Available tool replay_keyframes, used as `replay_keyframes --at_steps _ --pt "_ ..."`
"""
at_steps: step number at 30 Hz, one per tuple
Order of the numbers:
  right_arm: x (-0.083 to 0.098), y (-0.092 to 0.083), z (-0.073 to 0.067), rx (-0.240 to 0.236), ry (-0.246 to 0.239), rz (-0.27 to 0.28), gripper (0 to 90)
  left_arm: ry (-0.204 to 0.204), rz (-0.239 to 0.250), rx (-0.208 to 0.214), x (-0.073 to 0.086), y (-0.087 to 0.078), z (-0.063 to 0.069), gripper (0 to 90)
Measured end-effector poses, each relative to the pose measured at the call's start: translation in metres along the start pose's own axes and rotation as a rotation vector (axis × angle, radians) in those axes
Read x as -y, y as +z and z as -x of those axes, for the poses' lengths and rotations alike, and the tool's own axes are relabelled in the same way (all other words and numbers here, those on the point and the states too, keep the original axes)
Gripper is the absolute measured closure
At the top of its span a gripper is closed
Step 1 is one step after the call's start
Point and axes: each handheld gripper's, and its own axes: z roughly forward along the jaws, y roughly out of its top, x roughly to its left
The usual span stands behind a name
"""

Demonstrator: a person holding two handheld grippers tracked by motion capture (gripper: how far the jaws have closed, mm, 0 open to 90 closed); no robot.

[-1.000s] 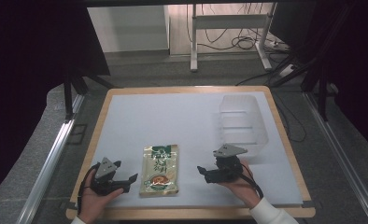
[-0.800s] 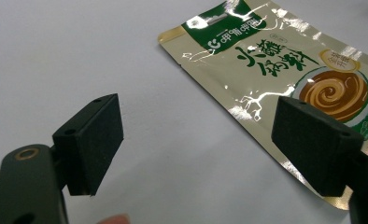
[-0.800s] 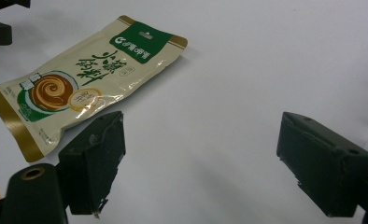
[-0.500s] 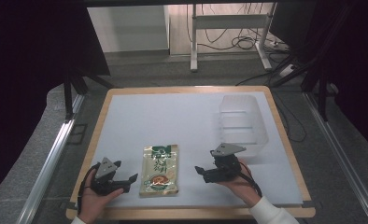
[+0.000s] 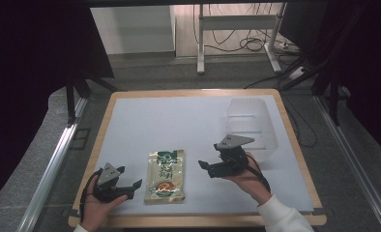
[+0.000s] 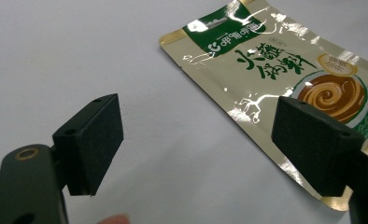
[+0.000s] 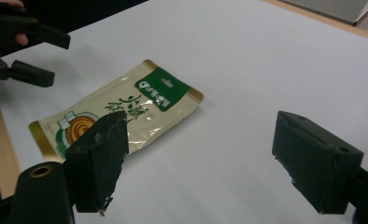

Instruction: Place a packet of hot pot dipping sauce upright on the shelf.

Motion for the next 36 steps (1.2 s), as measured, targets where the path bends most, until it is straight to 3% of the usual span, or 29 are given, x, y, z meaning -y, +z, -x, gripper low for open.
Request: replay_keyframes --at_steps 10,17,28,36 --pt "-0.023 -0.003 0.005 -0.012 0.006 0.013 24.9 0.002 0.0 0.001 0.0 0.001 0.001 16.8" --pt "-0.038 0.007 0.004 -0.044 -0.001 0.001 24.2 0.0 0.0 0.002 0.0 0.001 0.0 16.8" --pt "-0.051 0.021 0.006 -0.078 0.0 -0.026 23.3 0.007 -0.005 0.004 0.0 0.001 0.002 16.8" --pt "-0.053 0.032 0.006 -0.063 -0.004 -0.038 23.6 0.011 -0.011 0.003 0.0 0.002 0.002 16.8"
